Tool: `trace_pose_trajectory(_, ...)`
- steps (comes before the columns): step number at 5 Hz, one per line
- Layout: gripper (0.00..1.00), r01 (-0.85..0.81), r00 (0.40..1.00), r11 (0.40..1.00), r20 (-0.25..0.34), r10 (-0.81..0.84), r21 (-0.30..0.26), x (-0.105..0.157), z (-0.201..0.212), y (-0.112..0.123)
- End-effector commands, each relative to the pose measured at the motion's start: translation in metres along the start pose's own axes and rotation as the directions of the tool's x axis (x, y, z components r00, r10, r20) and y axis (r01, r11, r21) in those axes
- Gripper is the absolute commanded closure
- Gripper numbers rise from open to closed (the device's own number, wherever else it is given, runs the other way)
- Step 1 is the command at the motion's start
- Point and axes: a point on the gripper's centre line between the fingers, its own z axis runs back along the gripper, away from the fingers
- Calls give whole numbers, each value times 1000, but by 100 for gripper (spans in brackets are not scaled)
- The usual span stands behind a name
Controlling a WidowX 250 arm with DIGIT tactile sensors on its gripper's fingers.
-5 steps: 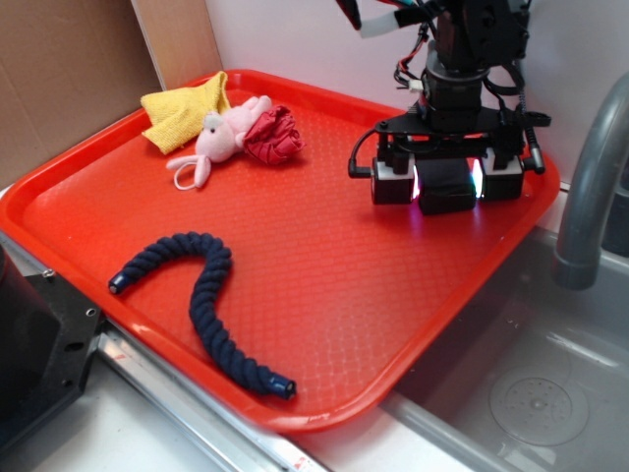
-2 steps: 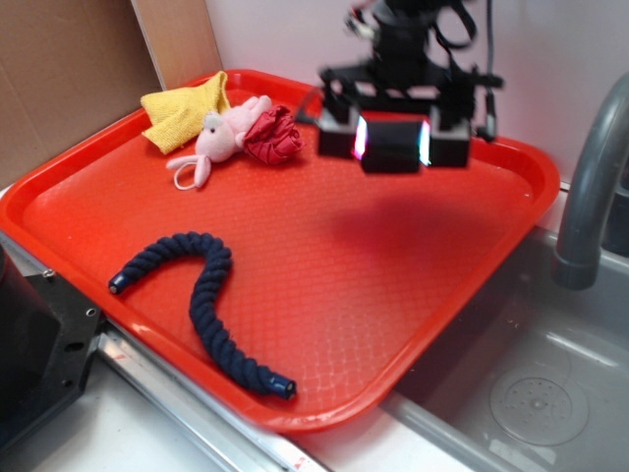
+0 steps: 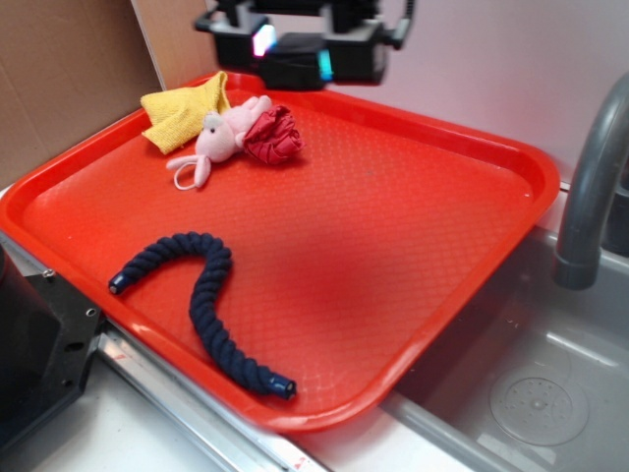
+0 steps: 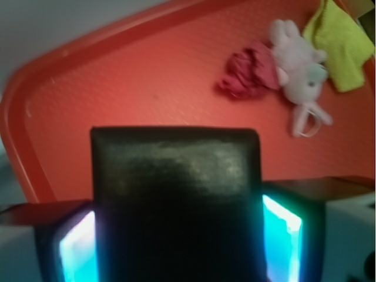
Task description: Grab the black box.
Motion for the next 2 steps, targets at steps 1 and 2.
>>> trace_pose_trajectory(1, 100, 12, 984, 982, 179, 22, -189, -25, 47, 50)
trace_pose_trajectory(2, 100, -21, 986, 979, 156, 54, -201, -25, 46, 55)
